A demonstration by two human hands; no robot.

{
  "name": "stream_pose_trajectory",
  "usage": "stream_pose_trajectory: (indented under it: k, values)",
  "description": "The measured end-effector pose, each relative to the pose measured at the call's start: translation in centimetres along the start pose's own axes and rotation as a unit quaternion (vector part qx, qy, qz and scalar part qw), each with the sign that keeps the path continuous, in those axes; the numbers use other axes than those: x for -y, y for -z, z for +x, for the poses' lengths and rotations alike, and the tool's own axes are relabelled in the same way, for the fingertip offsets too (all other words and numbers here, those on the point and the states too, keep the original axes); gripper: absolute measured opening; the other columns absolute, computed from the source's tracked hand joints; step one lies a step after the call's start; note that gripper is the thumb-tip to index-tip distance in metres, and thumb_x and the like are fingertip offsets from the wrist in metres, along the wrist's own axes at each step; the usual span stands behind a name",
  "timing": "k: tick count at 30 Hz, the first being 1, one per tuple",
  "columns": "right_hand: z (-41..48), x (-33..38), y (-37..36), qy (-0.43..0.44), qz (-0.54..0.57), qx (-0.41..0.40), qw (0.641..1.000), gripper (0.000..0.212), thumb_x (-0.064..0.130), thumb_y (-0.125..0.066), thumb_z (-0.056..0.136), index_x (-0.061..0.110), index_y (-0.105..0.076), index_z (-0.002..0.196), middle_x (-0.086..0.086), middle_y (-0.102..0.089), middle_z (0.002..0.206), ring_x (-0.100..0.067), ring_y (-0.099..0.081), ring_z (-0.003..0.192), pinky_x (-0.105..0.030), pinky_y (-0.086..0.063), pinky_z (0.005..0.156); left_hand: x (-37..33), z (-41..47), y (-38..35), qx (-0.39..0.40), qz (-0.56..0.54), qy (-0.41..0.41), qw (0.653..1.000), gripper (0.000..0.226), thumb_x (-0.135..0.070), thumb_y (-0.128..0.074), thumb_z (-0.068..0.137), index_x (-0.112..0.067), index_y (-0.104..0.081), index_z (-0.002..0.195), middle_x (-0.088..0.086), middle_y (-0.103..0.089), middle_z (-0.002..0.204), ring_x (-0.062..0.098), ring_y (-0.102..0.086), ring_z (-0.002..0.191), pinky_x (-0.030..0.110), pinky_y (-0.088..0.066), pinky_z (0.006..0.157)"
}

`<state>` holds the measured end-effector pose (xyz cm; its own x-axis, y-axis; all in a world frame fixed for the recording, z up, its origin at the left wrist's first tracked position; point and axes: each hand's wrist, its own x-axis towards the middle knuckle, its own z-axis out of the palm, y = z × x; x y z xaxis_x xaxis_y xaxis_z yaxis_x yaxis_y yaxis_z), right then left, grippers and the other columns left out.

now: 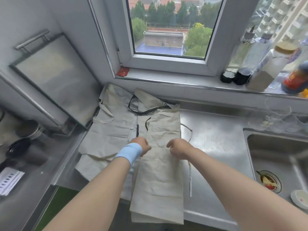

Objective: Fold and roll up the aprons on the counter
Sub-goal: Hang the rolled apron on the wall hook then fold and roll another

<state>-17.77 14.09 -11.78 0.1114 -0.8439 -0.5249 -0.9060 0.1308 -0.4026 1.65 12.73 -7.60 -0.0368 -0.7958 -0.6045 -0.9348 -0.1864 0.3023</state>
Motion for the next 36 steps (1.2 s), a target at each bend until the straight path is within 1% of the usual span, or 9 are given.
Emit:
stream_pose_trajectory:
  k: [5, 12, 16, 18, 23, 28, 31, 33, 36]
  values:
    - [5.5, -1.3, 4.6, 0.015, -0.002, -0.07, 0.997, 0.04, 0.016, -0.041, 0.093, 0.029, -0.063, 0.124, 0.003, -0.06, 0.135, -0.019, -0.054, 0.125, -0.033, -0.045, 0.101, -3.7, 6.1, 1.9, -0.104, -0.049, -0.055, 0.992, 0.029, -0.024, -0.055, 0.089, -0.023, -0.06, 0.117, 0.002, -0.065, 0.12, 0.025, -0.059, 0.11, 0.028, -0.045, 0.093]
    - [12.0, -2.9, 7.1, 0.036, -0.005, -0.105, 0.994, 0.048, 0.013, -0.045, 0.094, 0.028, -0.048, 0.139, 0.0, -0.034, 0.15, -0.025, -0.051, 0.124, -0.034, -0.046, 0.091, -6.1, 14.2, 3.0, -0.088, 0.046, -0.046, 0.994, 0.067, -0.038, -0.052, 0.094, -0.027, -0.019, 0.151, 0.002, -0.021, 0.157, 0.027, -0.021, 0.142, 0.046, -0.029, 0.112]
    - [14.3, -2.6, 7.3, 0.092, -0.059, -0.117, 0.987, 0.055, 0.01, -0.048, 0.09, 0.035, -0.046, 0.139, -0.002, -0.024, 0.157, -0.03, -0.043, 0.131, -0.039, -0.046, 0.093, -5.4, 16.5, 3.7, -0.099, 0.123, -0.031, 0.987, 0.04, -0.046, -0.044, 0.095, -0.031, -0.05, 0.131, 0.004, -0.057, 0.132, 0.027, -0.045, 0.126, 0.038, -0.031, 0.103]
    - [15.5, -2.1, 7.4, 0.12, -0.097, -0.112, 0.982, 0.053, 0.012, -0.048, 0.09, 0.034, -0.047, 0.138, -0.005, -0.025, 0.157, -0.031, -0.041, 0.131, -0.038, -0.043, 0.095, -4.7, 17.1, 4.4, -0.099, 0.085, -0.015, 0.991, 0.028, -0.043, -0.046, 0.093, -0.031, -0.06, 0.115, 0.001, -0.065, 0.119, 0.026, -0.055, 0.115, 0.034, -0.037, 0.097]
    - [17.0, -1.6, 6.1, 0.144, -0.233, -0.104, 0.956, 0.057, 0.019, -0.045, 0.09, 0.033, -0.034, 0.144, -0.008, -0.011, 0.163, -0.032, -0.031, 0.136, -0.043, -0.033, 0.099, -2.6, 17.3, 4.3, -0.051, 0.087, 0.043, 0.994, 0.03, -0.03, -0.052, 0.088, -0.025, -0.056, 0.117, 0.004, -0.06, 0.125, 0.028, -0.055, 0.117, 0.034, -0.044, 0.095]
    - [16.3, -0.7, 4.6, 0.121, -0.258, -0.127, 0.95, 0.069, 0.013, -0.049, 0.082, 0.023, -0.026, 0.146, -0.017, 0.0, 0.163, -0.037, -0.027, 0.138, -0.051, -0.031, 0.102, -0.9, 16.6, 4.0, -0.042, 0.082, 0.048, 0.995, 0.025, -0.035, -0.051, 0.09, -0.022, -0.058, 0.11, 0.003, -0.064, 0.115, 0.027, -0.06, 0.107, 0.03, -0.044, 0.087]
    - [14.6, 0.4, 3.3, 0.168, -0.215, -0.149, 0.951, 0.065, 0.025, -0.049, 0.085, 0.023, -0.034, 0.149, -0.018, -0.014, 0.162, -0.038, -0.029, 0.143, -0.054, -0.033, 0.107, 0.4, 16.2, 3.7, -0.026, -0.121, 0.06, 0.99, 0.016, -0.016, -0.049, 0.092, -0.013, -0.064, 0.092, 0.008, -0.07, 0.089, 0.029, -0.07, 0.084, 0.031, -0.055, 0.08]
    - [13.4, 1.0, 1.9, 0.204, -0.209, -0.136, 0.947, 0.062, 0.038, -0.042, 0.084, 0.023, -0.046, 0.144, -0.018, -0.03, 0.157, -0.039, -0.04, 0.138, -0.055, -0.041, 0.101, 0.7, 15.4, 3.6, -0.008, -0.313, 0.068, 0.947, 0.018, -0.003, -0.044, 0.095, -0.009, -0.06, 0.089, 0.011, -0.065, 0.07, 0.026, -0.066, 0.055, 0.034, -0.057, 0.062]
    - [12.2, 1.4, -0.2, 0.206, -0.223, -0.109, 0.947, 0.058, 0.044, -0.038, 0.084, 0.023, -0.054, 0.135, -0.018, -0.039, 0.153, -0.038, -0.045, 0.134, -0.055, -0.045, 0.097, 1.1, 13.9, 3.1, -0.011, -0.429, 0.109, 0.896, 0.017, 0.002, -0.049, 0.092, -0.013, -0.053, 0.099, 0.015, -0.063, 0.078, 0.026, -0.063, 0.051, 0.043, -0.058, 0.06]
